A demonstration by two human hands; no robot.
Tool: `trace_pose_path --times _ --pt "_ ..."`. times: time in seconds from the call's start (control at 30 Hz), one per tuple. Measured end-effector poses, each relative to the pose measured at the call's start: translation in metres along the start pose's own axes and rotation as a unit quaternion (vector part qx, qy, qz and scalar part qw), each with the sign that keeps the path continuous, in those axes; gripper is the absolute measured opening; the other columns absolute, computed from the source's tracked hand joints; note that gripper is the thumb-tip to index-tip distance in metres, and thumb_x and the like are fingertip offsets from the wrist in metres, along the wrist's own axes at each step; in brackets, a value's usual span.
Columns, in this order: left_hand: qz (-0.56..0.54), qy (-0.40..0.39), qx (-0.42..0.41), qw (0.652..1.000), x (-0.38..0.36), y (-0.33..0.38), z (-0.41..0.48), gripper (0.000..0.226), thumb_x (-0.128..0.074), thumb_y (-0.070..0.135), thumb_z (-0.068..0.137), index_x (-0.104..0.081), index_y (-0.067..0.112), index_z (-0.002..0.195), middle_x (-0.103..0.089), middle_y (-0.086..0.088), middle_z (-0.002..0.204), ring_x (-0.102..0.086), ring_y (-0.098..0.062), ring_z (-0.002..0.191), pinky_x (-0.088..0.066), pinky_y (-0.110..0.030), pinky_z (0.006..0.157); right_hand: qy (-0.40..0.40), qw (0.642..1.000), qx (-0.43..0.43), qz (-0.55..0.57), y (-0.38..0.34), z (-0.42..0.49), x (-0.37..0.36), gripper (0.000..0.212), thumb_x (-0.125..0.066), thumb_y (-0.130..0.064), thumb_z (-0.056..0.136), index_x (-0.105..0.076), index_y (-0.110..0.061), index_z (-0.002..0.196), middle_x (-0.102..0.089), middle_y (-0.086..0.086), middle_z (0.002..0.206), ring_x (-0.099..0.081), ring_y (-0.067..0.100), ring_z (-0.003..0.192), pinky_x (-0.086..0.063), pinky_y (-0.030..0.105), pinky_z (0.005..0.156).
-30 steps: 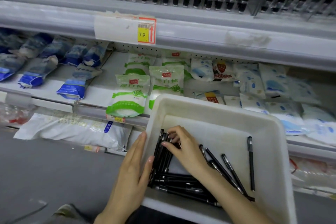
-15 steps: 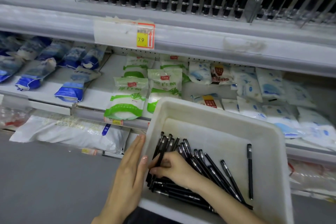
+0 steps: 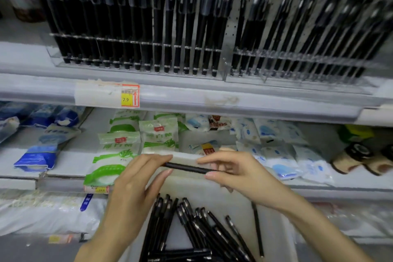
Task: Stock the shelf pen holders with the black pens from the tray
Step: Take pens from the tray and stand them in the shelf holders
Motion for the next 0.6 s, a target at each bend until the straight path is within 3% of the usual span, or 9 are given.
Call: trace_pose_path --times 0.07,0.13,0.23,0.3,0.4,0.5,0.6 --pt "-0.019 0.013 -0.041 0.999 0.003 0.016 0.016 0.028 -0.053 0.035 0.088 -0.071 0.015 0.095 -0.061 0.012 0.089 -0.055 0.004 0.087 -0.038 -0.006 0.080 0.050 0.998 0.010 0.048 -0.023 -0.008 0.039 0.016 -0.070 -0.004 0.080 -0.072 -0.011 0.095 -0.066 0.011 0.081 -0.060 0.006 0.062 -0.050 0.019 0.059" --pt "-0.065 0.020 -0.054 0.996 0.002 0.030 0.033 0.024 -0.056 0.037 0.087 -0.070 0.018 0.090 -0.059 0.017 0.084 -0.057 0.005 0.083 -0.039 -0.006 0.074 0.111 0.987 0.041 0.105 -0.049 -0.016 0.077 0.012 -0.070 -0.004 0.073 -0.070 -0.006 0.085 -0.069 0.007 0.075 -0.065 0.012 0.063 -0.052 0.019 0.062" --pt "-0.122 0.030 -0.059 0.990 -0.001 0.056 0.062 0.012 -0.058 0.040 0.086 -0.065 0.031 0.089 -0.060 0.021 0.085 -0.060 0.007 0.081 -0.042 -0.007 0.071 0.173 0.959 0.098 0.202 -0.080 -0.021 0.116 0.011 -0.067 -0.009 0.068 -0.070 -0.009 0.079 -0.070 0.009 0.077 -0.066 0.016 0.064 -0.053 0.020 0.061" --pt "-0.136 0.033 -0.067 0.988 -0.005 0.075 0.081 0.015 -0.057 0.042 0.086 -0.066 0.030 0.089 -0.062 0.021 0.086 -0.061 0.008 0.080 -0.043 -0.008 0.070 0.199 0.946 0.139 0.215 -0.105 -0.021 0.134 0.016 -0.070 -0.018 0.065 -0.072 -0.015 0.081 -0.071 0.010 0.079 -0.065 0.015 0.063 -0.052 0.020 0.059" --pt "-0.078 0.044 -0.108 0.990 -0.007 0.102 0.105 0.023 -0.050 0.041 0.092 -0.066 0.026 0.099 -0.062 0.020 0.091 -0.059 0.006 0.086 -0.044 -0.014 0.075 0.264 0.931 0.213 0.137 -0.149 -0.024 0.167 0.030 -0.069 -0.020 0.070 -0.062 -0.021 0.099 -0.069 0.015 0.084 -0.066 0.019 0.062 -0.052 0.022 0.057" --pt "0.048 0.077 -0.153 0.984 -0.005 0.115 0.129 0.039 -0.042 0.039 0.094 -0.060 0.017 0.121 -0.064 0.007 0.114 -0.051 -0.003 0.106 -0.037 -0.020 0.099 0.356 0.893 0.273 0.029 -0.188 -0.027 0.201 0.035 -0.067 -0.007 0.082 -0.045 -0.021 0.106 -0.067 0.017 0.083 -0.067 0.020 0.061 -0.053 0.024 0.055" --pt "0.172 0.057 -0.157 0.971 -0.020 0.108 0.149 0.053 -0.037 0.044 0.094 -0.044 0.015 0.138 -0.053 0.000 0.136 -0.040 -0.009 0.124 -0.033 -0.040 0.105 0.400 0.867 0.293 -0.050 -0.205 -0.016 0.220 0.035 -0.065 -0.003 0.086 -0.042 -0.020 0.106 -0.066 0.008 0.077 -0.067 0.018 0.062 -0.053 0.022 0.054"
Point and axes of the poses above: each hand's wrist, its own z-axis towards the middle knuckle, its own x-axis out of the back of the hand, y = z × x, the point moved 10 cm from there along z, towards the middle knuckle
